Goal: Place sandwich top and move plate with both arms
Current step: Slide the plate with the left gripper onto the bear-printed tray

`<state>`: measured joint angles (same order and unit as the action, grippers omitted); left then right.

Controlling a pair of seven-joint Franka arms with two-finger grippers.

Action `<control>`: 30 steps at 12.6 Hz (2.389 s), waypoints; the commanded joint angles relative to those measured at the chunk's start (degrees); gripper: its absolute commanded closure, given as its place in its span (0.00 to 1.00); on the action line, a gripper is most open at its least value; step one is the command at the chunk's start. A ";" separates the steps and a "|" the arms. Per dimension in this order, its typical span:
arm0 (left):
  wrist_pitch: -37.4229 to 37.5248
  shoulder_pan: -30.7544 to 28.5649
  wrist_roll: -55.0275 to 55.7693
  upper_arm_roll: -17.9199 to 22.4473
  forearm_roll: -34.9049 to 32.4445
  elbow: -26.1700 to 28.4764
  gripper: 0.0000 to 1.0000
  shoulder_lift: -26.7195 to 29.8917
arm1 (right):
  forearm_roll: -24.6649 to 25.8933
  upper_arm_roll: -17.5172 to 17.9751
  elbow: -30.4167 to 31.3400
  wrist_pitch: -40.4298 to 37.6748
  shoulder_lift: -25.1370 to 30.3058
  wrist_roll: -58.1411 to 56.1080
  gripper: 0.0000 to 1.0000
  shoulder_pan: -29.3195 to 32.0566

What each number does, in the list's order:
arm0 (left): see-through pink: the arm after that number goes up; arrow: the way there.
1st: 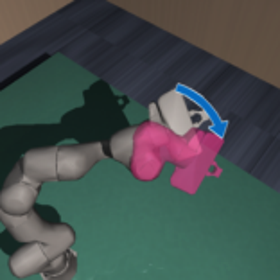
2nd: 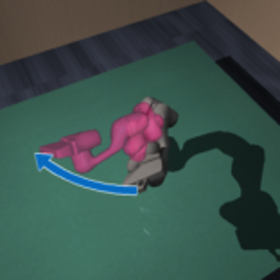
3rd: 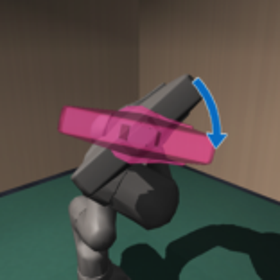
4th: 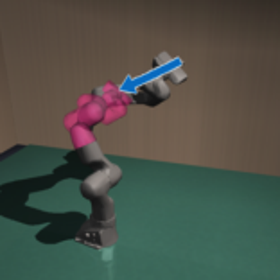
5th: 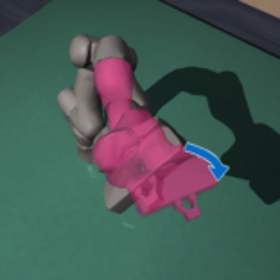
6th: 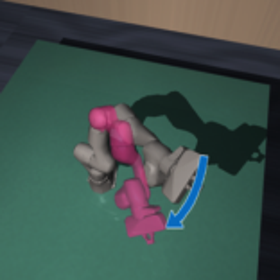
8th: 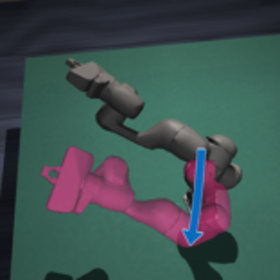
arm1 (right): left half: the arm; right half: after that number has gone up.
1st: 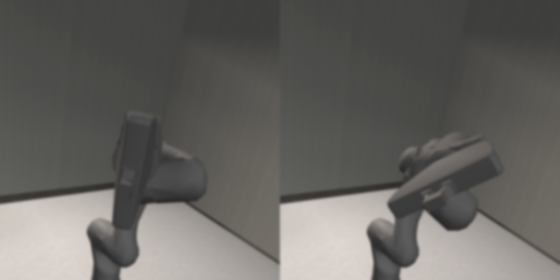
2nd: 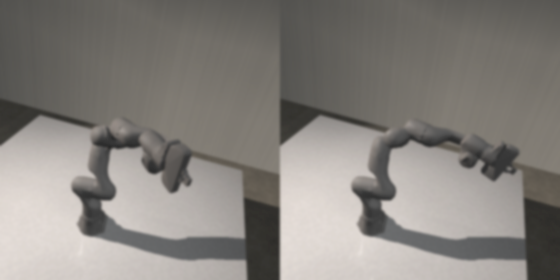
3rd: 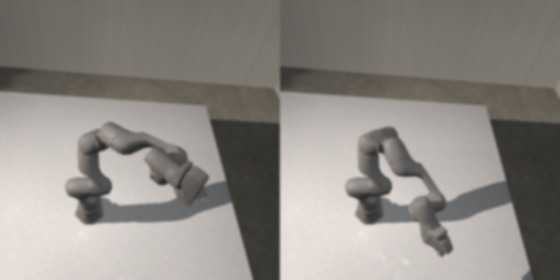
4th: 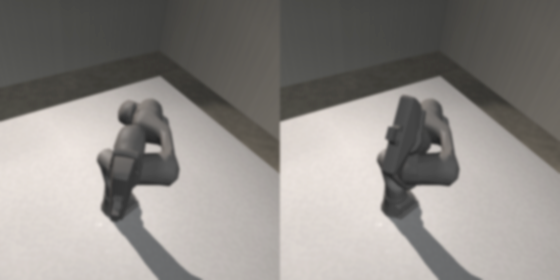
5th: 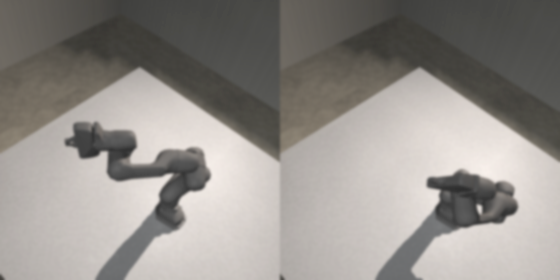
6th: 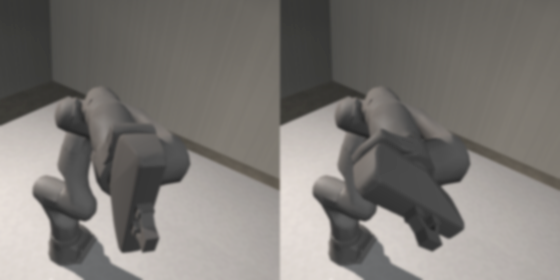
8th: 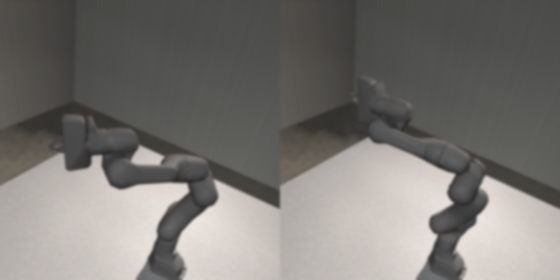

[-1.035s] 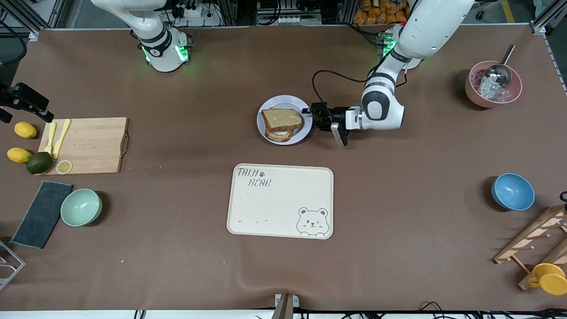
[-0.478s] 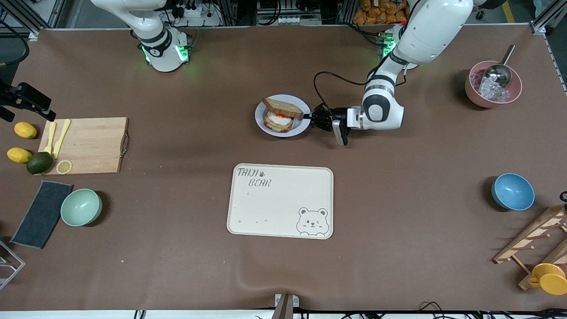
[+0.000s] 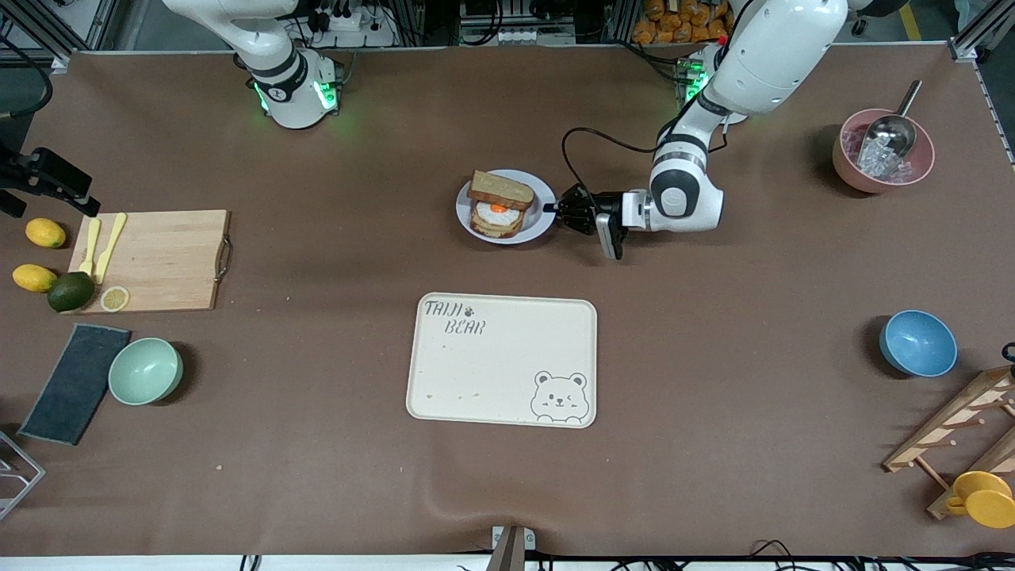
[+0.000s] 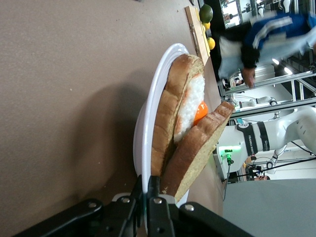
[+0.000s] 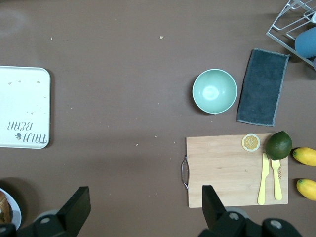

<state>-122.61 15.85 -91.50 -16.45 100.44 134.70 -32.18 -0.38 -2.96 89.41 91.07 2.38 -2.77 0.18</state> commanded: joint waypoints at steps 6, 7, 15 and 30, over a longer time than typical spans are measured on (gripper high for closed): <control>-2.02 -3.10 -0.17 -0.16 7.49 1.61 1.00 -3.86 | 1.17 0.67 0.07 -1.95 0.26 0.49 0.00 1.05; -2.02 -3.45 1.39 -0.51 7.49 1.88 1.00 -3.42 | 1.17 0.67 0.07 -2.03 0.26 0.49 0.00 0.96; -2.11 -12.47 8.44 -6.37 8.11 2.67 1.00 0.89 | 1.17 0.59 0.24 -2.04 0.26 0.49 0.00 1.05; -7.91 -28.33 12.92 -17.82 16.96 -5.14 1.00 -1.65 | 1.17 0.59 0.16 -3.88 0.26 0.58 0.00 0.96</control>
<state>-130.27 -12.13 -78.62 -33.39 113.10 131.51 -32.69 -0.16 -2.99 89.58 87.79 2.38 -2.77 0.59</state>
